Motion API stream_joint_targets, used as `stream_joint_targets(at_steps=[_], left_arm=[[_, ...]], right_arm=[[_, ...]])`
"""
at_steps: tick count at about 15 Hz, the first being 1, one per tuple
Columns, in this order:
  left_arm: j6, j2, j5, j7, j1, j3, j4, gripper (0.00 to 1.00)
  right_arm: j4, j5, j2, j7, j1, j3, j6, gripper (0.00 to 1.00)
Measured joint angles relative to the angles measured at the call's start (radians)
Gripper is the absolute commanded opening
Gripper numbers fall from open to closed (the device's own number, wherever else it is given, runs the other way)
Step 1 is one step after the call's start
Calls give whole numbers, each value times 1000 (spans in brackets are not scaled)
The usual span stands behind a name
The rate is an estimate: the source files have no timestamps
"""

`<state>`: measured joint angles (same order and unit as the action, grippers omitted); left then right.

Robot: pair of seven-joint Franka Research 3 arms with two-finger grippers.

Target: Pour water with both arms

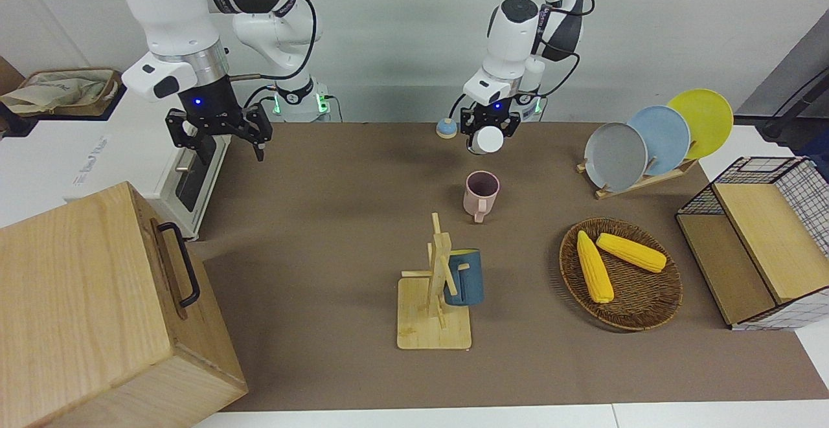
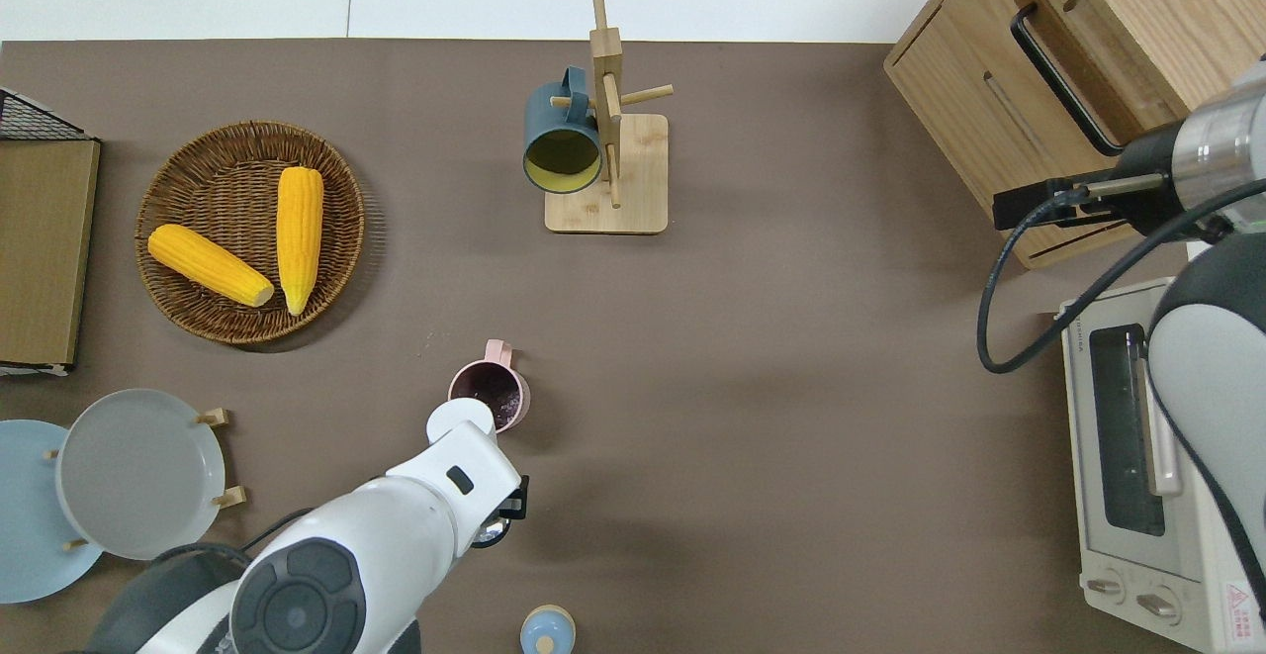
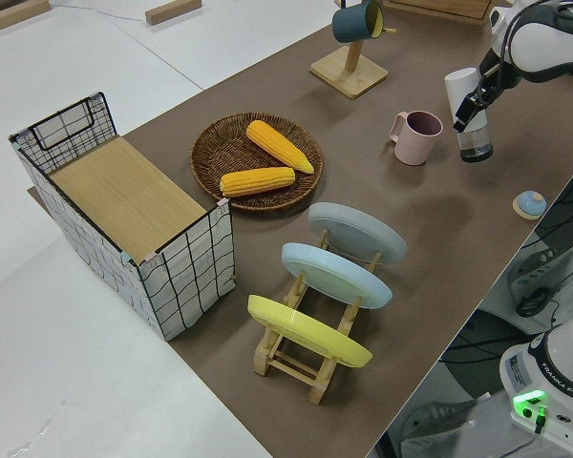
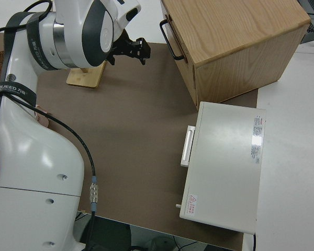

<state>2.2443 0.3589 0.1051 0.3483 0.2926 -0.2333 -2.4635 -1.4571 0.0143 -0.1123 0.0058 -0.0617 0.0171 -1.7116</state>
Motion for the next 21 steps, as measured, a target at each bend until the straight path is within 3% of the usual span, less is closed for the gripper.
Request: stream_joint_targets(at_steps=[3,9,17,21], left_arm=[[48,44,0,11,0,-19,-62,0],[62,77,-14,16,-35,-19,-80,0],[216,65,-76,1,-240,-14,-73,0],[230,33,-146,-3,-344,-12,28,0]], right_arm=[[0,0,0,0,0,0,0,994],[0,0,0,0,0,0,0,994],[0,0,0,0,0,0,0,994],[0,0,0,0,0,0,0,994]])
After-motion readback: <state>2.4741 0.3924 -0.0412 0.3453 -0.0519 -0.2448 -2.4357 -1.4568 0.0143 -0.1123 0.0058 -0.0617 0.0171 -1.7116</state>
